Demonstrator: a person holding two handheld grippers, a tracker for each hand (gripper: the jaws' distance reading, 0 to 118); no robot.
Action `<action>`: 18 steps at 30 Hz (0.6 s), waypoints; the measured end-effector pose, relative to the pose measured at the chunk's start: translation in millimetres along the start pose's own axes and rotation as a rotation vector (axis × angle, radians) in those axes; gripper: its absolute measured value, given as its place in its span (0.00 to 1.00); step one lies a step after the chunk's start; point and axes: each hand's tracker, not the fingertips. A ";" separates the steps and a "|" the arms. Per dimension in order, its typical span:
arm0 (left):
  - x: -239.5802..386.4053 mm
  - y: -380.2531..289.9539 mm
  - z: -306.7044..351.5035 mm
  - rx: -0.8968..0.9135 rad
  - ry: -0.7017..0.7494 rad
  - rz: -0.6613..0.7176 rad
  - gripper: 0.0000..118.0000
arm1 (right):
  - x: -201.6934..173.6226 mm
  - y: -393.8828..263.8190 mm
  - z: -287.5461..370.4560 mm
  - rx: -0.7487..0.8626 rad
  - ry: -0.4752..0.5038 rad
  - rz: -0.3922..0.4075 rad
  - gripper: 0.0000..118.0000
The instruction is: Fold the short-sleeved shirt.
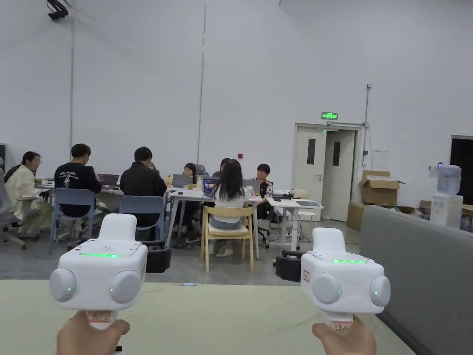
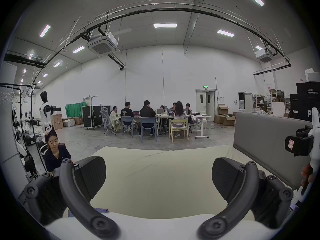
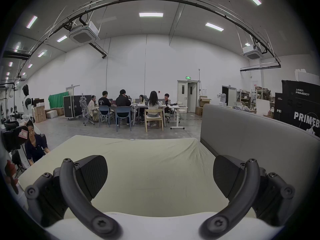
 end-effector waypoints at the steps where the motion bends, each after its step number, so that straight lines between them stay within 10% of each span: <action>1: 0.1 -0.6 0.4 0.002 0.001 0.001 1.00 | 0.3 -0.3 -0.1 0.001 0.001 0.001 1.00; 18: -5.1 -15.3 -1.3 -0.025 0.004 -0.014 1.00 | 7.7 -10.6 -3.6 -0.010 -0.006 -0.002 1.00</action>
